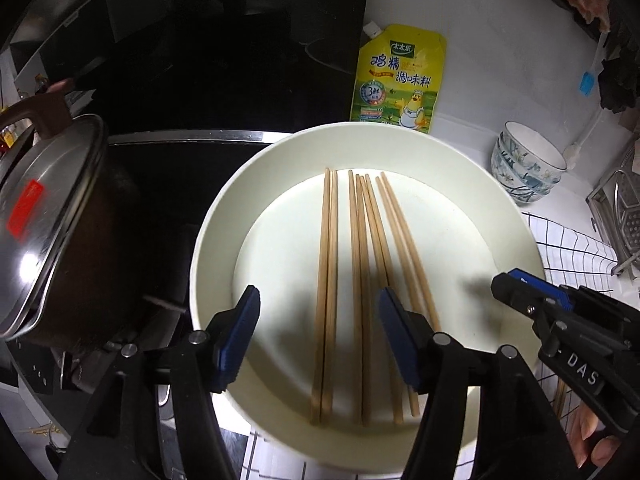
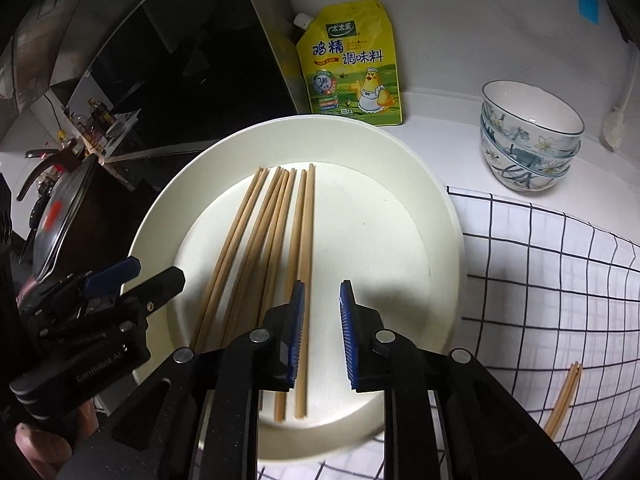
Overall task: Organize utensils
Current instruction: 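Move both grippers back toward the last chopsticks on the mat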
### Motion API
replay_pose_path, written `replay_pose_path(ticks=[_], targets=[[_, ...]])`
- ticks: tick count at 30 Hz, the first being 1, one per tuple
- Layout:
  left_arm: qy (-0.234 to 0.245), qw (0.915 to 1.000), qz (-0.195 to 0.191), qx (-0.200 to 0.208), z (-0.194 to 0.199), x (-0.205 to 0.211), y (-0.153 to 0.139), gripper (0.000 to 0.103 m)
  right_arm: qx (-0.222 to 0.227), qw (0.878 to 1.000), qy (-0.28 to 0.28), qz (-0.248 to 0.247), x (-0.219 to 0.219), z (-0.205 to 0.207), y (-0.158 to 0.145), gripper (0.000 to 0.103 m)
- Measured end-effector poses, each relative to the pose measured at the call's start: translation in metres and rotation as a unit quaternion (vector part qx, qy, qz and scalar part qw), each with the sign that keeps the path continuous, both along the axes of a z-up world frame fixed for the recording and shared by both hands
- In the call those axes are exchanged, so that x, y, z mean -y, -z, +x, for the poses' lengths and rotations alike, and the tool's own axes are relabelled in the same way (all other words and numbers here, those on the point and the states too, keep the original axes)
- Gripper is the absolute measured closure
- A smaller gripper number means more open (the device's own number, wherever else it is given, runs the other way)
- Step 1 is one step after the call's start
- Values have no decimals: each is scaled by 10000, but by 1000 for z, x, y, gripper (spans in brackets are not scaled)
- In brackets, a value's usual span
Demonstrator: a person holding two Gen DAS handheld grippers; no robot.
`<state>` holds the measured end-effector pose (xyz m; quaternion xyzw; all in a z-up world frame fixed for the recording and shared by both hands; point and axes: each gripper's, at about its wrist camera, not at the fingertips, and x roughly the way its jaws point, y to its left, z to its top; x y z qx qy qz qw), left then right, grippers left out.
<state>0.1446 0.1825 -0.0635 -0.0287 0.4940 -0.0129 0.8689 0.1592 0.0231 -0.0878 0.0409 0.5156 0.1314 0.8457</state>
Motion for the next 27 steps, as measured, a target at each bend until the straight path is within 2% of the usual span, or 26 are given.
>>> replay_pose_path(ticks=[4,8,18,27], targets=[[-59,10000,16,-5,-9,3,-6,37,33,9999,-96,31,5,-13,-8,80],[-135,9999,3,5,-17,6,-11,34,89,9997,-207,29,11,-23,-16,79],[-195,9998,-32,66,-30,22,-23,30,130,9996,-253,-18,36,-36,-30,74],[-124,9996,-48,245,-39,30,-44,27,573,9983,-39,-47,67,-54,-59,69]])
